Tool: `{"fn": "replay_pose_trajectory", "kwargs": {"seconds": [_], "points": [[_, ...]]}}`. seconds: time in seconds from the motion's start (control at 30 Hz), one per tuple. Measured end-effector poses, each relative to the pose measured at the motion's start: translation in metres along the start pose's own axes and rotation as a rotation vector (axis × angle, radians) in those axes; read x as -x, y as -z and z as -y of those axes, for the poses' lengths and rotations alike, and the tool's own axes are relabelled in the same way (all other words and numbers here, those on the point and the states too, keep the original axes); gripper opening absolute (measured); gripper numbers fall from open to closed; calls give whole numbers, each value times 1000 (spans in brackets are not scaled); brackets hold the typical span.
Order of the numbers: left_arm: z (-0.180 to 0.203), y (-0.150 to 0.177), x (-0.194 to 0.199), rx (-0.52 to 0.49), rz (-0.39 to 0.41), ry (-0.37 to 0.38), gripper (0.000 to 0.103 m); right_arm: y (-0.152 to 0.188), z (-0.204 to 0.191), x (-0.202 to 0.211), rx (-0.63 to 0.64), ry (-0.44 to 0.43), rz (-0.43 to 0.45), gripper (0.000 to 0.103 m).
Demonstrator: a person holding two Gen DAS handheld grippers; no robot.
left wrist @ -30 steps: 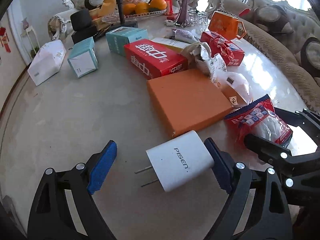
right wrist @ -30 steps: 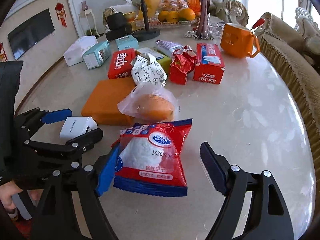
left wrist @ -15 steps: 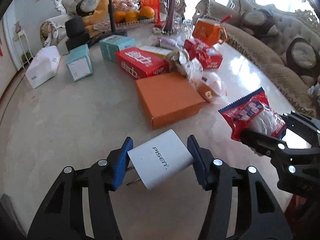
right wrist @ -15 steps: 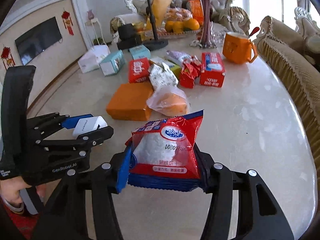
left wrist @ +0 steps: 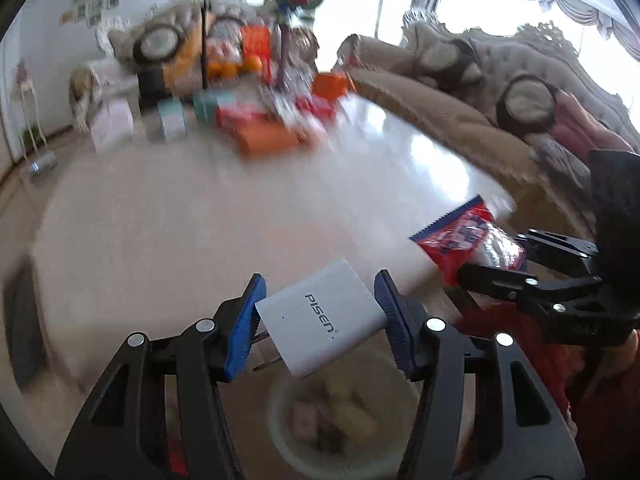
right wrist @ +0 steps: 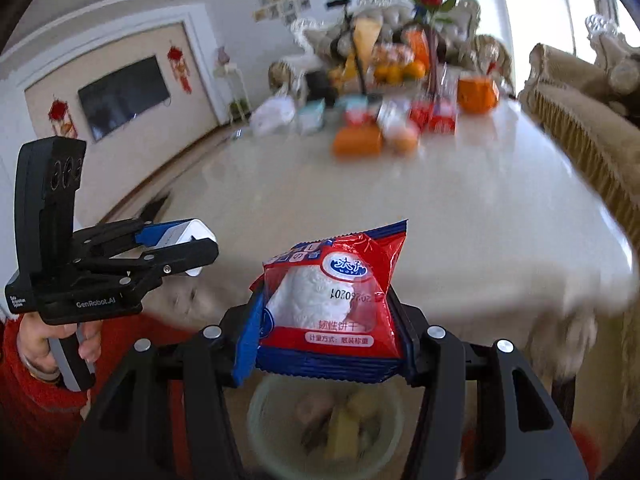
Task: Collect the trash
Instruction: 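Carry charger and snack bag over the wastebasket and open both tools, then swing both open tools back toward the table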
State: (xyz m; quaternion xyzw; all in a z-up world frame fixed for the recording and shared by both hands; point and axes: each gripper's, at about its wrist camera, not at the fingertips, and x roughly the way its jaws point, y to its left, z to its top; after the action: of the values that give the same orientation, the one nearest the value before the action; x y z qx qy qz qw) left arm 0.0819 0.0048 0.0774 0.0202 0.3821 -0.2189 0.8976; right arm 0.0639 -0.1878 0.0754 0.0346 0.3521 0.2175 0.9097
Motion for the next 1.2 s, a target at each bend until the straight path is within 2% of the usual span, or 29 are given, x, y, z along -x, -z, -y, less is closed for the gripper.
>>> {"fn": "replay_pose_trajectory", "kwargs": {"seconds": [0.1, 0.23, 0.33, 0.43, 0.57, 0.67, 0.73, 0.77, 0.8, 0.83, 0.87, 0.97, 1.2], "points": [[14, 52, -8, 13, -97, 32, 56, 46, -12, -9, 13, 23, -103, 52], [15, 114, -64, 76, -249, 30, 56, 92, 2, -65, -87, 39, -288, 52], [11, 139, -101, 105, -326, 3, 56, 119, 4, -111, -69, 109, -425, 52], [7, 159, -130, 87, -387, -39, 56, 133, 1, -139, -14, 185, -492, 52], [-4, 175, -151, 142, -453, -37, 56, 138, 5, -145, -36, 186, -502, 52], [-6, 178, -154, 158, -461, -40, 56, 138, 7, -148, -50, 167, -498, 53], [-5, 179, -155, 156, -466, -51, 64, 143, 13, -149, -79, 141, -518, 56], [-5, 180, -159, 140, -479, -81, 69, 145, 17, -150, -103, 143, -525, 61], [-1, 179, -162, 122, -487, -105, 79, 147, 20, -151, -114, 148, -525, 66], [1, 182, -163, 106, -489, -131, 80, 147, 24, -151, -136, 153, -523, 66], [3, 184, -164, 88, -490, -157, 80, 146, 24, -150, -151, 154, -517, 67], [3, 184, -166, 75, -496, -150, 80, 145, 28, -148, -175, 161, -499, 72], [0, 186, -167, 94, -509, -152, 80, 148, 34, -150, -204, 158, -511, 72]]}}
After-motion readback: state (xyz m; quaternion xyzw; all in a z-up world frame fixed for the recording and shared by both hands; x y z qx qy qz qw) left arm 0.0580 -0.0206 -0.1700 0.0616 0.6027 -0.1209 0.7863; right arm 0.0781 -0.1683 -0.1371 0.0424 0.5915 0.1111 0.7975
